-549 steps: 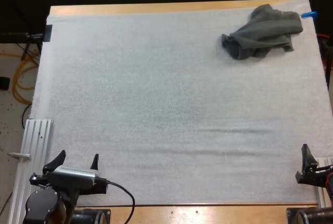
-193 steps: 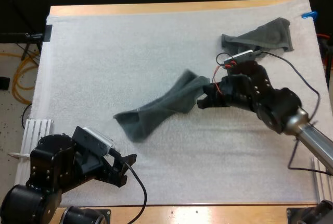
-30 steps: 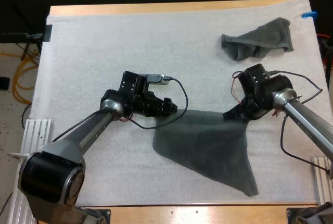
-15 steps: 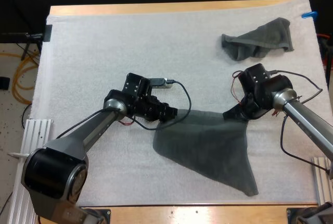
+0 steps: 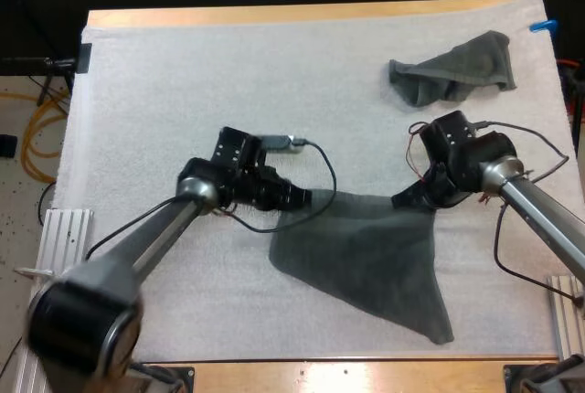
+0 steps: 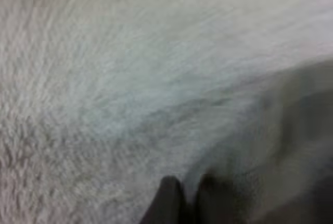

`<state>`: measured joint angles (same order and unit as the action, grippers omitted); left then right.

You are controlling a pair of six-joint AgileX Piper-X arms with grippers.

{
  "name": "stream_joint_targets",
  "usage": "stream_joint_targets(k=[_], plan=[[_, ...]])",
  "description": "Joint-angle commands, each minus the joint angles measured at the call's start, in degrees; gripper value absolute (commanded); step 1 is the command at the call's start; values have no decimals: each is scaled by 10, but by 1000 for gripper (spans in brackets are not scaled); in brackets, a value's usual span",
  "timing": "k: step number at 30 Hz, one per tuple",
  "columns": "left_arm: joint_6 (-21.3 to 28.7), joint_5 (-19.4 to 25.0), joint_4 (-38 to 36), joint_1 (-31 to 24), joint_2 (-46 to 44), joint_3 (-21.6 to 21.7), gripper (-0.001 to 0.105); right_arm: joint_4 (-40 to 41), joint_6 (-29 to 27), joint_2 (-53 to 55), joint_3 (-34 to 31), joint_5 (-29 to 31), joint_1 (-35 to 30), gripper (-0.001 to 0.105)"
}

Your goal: Pick towel from pile fold and stack

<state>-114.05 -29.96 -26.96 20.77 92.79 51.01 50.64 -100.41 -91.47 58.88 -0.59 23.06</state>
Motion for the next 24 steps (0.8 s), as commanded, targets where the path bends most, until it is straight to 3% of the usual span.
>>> stream_joint_targets(k=[1,11,14,18,24], plan=[[4,0,1,4,-33,3,0,-11,-1,23,2,-1,-1,0],[3,16,-9,4,-266,26,0,-89,30,218,2,21,-1,0],[3,47,-30,4,-315,41,0,-90,30,277,2,21,-1,0],[3,46,-41,4,-363,43,0,-78,43,331,2,20,7,0],[3,46,-134,4,-426,43,0,-34,62,389,2,19,58,0]])
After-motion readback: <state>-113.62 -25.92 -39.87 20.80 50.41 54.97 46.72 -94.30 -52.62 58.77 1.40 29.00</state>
